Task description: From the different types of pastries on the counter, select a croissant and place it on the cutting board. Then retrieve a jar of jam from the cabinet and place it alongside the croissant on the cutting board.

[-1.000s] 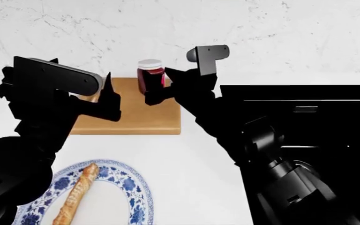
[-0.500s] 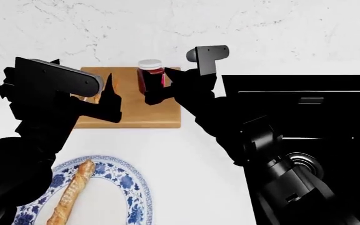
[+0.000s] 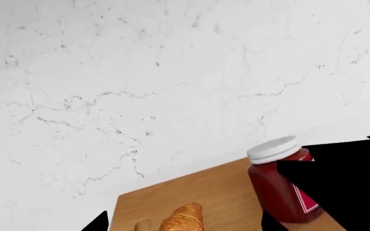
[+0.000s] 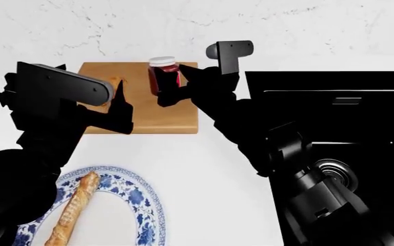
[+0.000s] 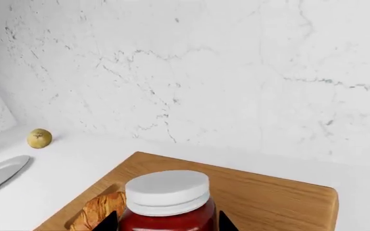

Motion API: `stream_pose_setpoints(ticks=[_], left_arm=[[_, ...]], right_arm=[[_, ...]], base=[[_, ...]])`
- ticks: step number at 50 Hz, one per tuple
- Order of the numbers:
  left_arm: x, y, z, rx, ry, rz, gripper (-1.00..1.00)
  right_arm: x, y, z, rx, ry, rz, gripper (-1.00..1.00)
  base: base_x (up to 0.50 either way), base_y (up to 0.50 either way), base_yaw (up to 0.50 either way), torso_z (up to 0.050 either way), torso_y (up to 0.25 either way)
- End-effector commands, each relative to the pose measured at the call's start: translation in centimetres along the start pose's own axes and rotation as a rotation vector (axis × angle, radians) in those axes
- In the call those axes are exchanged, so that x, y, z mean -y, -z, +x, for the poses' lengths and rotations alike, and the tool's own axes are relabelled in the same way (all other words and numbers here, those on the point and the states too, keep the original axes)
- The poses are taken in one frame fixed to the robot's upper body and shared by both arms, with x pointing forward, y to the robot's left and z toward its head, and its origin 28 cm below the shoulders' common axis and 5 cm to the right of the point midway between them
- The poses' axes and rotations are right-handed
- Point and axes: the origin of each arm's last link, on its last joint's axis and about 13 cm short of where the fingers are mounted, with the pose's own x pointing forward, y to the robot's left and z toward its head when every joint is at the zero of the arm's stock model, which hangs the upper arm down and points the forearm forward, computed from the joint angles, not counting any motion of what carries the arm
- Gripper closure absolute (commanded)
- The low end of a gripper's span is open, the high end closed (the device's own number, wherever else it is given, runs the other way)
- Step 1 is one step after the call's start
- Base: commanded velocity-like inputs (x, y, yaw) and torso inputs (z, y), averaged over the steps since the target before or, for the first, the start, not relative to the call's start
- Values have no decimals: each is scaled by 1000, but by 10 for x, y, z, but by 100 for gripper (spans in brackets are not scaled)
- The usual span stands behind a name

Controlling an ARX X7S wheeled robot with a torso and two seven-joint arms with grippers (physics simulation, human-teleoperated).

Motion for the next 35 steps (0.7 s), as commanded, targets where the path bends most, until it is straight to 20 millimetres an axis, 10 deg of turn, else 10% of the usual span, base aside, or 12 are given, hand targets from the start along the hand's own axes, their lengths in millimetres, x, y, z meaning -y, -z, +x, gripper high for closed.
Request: stream_pose_setpoints(ticks=[1,21,35], left_arm=[[0,-2,0,6,-3,-10,-100],[-2,-8,-1,24,-6,-21,-100],[-2,-12,-3,31,-3,-21,-100]], right_arm=[[3,7,-2,-34,9,-30,-100],[4,-21,-19,-11,-40,-95,-100],[2,-54,-41,37,-67,-119,-100]], base=[[0,0,3,0,0],[0,0,0,0,0],[0,0,0,0,246]])
